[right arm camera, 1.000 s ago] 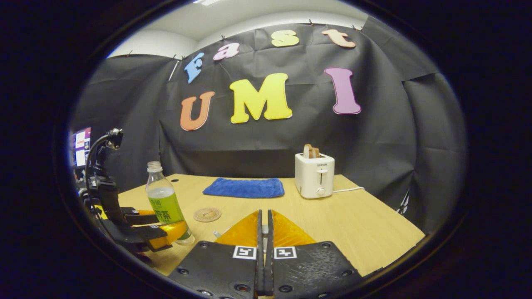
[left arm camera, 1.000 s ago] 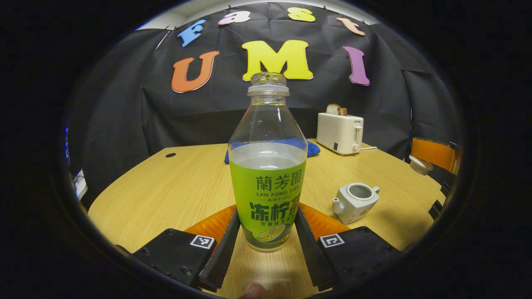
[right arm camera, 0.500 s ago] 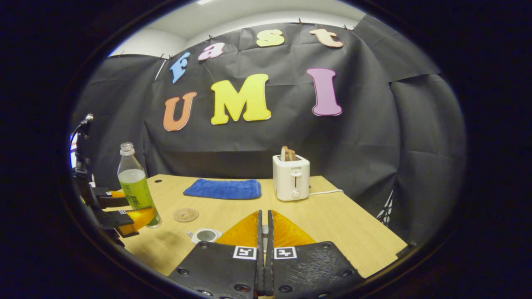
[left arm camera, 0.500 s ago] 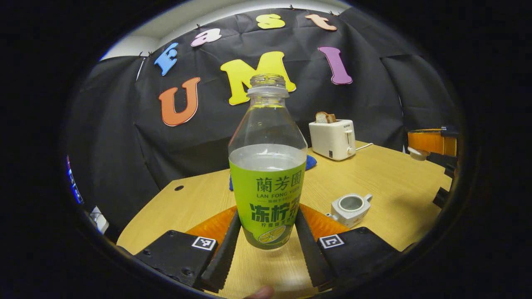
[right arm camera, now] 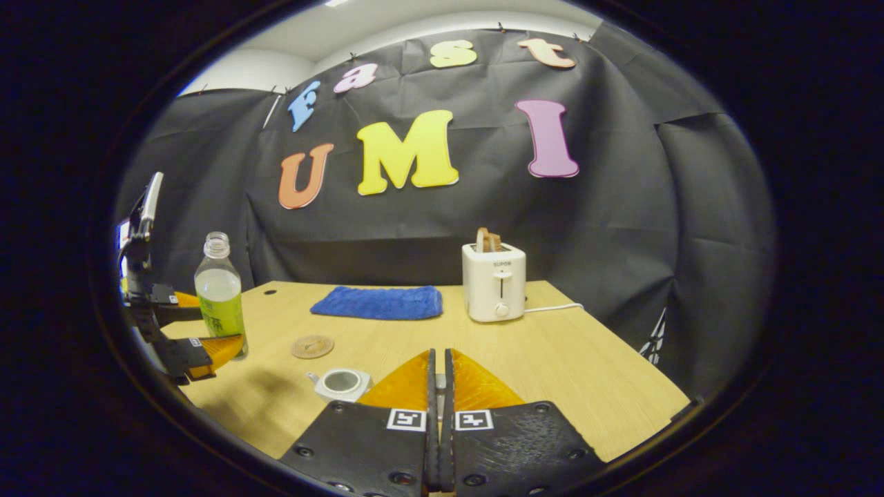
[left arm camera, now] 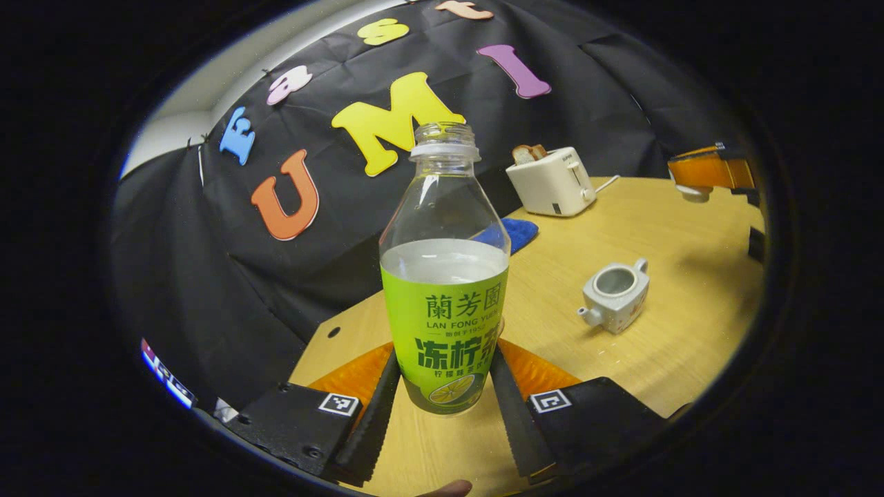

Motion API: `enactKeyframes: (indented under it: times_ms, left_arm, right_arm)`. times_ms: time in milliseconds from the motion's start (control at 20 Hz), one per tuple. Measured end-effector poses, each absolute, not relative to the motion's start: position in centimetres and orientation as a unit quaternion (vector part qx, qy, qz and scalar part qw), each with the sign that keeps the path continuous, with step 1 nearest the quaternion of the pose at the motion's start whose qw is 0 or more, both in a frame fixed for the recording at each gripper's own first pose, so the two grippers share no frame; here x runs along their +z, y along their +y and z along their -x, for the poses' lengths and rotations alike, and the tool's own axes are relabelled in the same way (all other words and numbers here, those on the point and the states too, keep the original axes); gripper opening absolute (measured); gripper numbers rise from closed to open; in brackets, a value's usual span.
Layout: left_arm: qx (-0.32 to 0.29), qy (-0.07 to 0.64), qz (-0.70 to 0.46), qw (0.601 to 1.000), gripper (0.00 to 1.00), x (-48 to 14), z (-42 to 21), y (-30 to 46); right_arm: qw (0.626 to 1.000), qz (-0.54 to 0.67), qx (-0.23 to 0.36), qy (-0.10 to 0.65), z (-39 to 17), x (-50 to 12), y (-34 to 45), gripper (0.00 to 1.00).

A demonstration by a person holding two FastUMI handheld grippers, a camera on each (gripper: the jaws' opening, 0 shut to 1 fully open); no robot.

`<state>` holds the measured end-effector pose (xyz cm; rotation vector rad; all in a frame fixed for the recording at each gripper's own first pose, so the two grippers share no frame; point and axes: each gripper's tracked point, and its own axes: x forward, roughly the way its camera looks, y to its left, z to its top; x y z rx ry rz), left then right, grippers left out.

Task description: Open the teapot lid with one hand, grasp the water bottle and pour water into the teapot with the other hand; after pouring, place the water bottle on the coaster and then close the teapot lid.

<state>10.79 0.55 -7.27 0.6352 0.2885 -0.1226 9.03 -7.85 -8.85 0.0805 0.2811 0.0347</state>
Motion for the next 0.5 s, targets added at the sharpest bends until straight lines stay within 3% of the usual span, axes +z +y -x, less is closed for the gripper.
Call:
enactKeyframes:
  times_ms: [500]
  left_arm:
    - [-0.041, 0.130, -0.517, 0.845, 0.74, -6.55, -10.32, 1.51]
  right_arm:
    - [0.989, -0.025, 0.049, 0.135, -8.46, -9.48, -7.63, 0.01]
